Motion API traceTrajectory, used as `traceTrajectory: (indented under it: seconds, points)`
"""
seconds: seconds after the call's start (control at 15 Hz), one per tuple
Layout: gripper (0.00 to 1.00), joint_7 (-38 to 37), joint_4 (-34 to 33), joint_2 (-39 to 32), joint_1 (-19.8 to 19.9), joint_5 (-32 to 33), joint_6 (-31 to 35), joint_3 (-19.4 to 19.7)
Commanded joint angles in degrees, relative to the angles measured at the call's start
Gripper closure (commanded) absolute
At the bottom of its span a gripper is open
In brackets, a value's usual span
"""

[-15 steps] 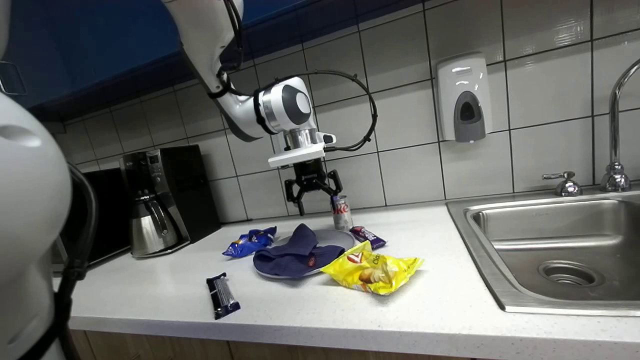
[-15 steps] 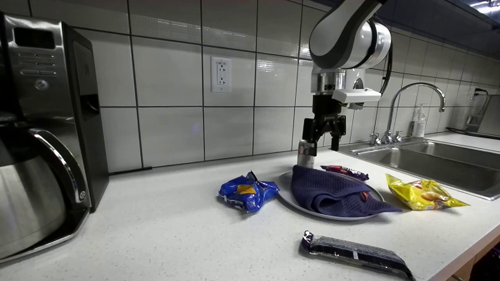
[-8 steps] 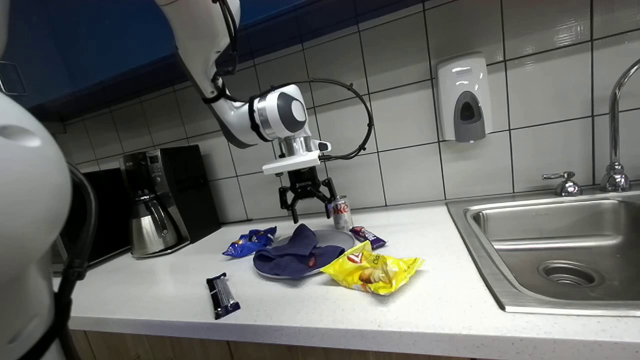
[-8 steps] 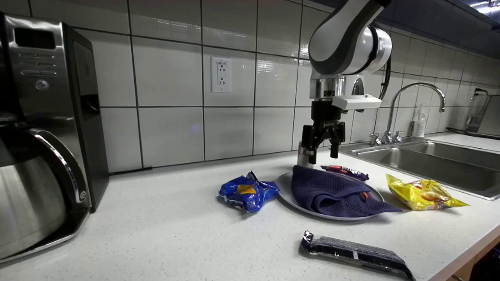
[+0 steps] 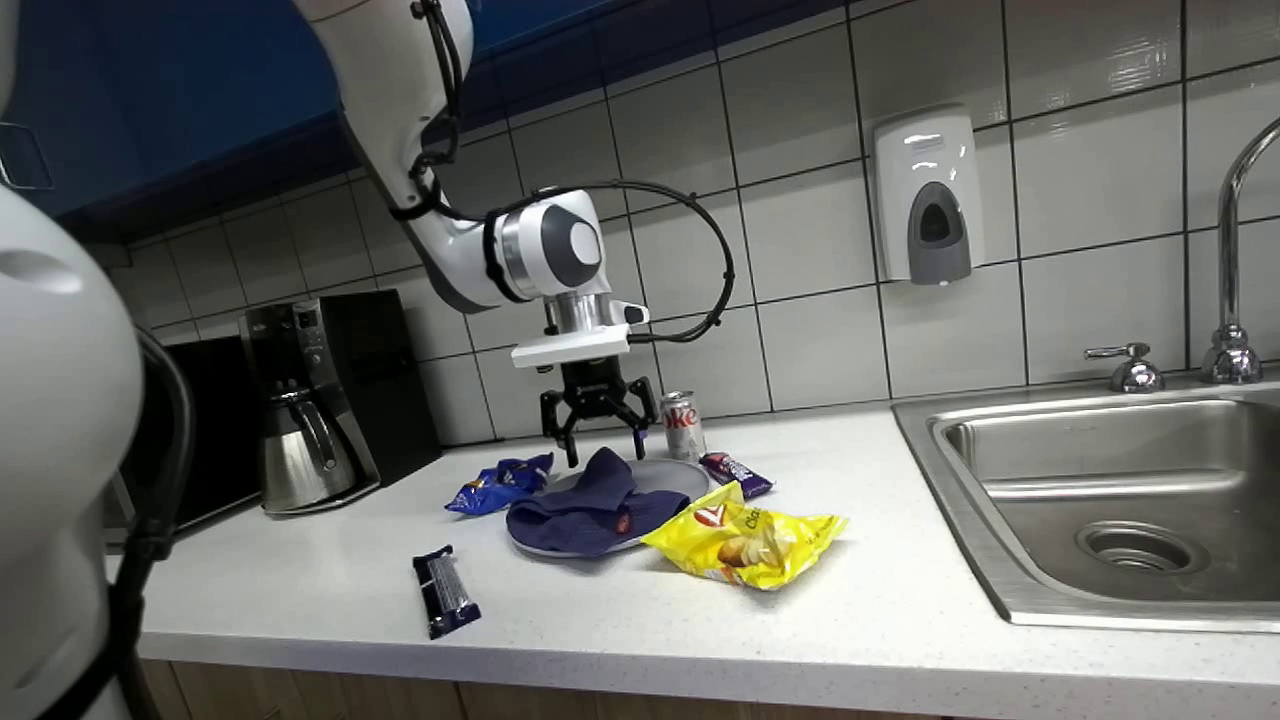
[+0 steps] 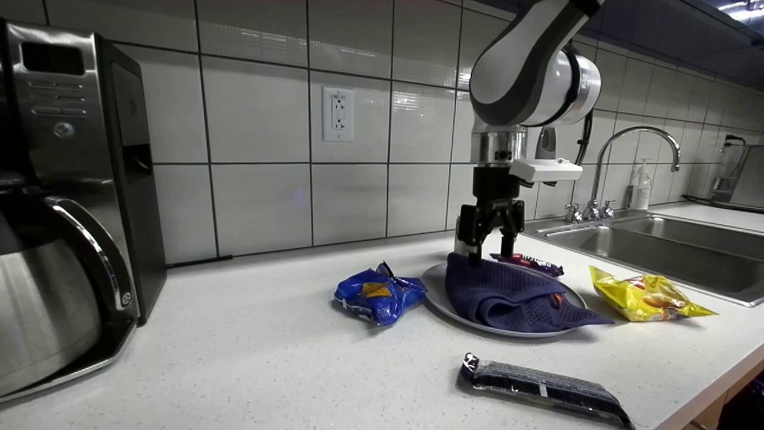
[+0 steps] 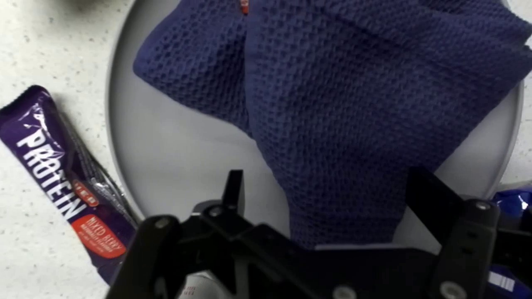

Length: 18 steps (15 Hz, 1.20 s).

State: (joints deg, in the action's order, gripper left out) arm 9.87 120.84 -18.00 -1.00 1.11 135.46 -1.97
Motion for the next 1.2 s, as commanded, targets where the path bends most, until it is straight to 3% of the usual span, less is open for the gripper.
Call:
traceTrajectory:
  seconds: [0.0, 1.13]
  points:
    - [0.0, 3.4, 3.1, 1.4, 0.9, -0.7, 1.1, -1.1]
    - [0.0, 6.4, 6.8, 1.0, 0.7, 0.5, 1.6, -1.1]
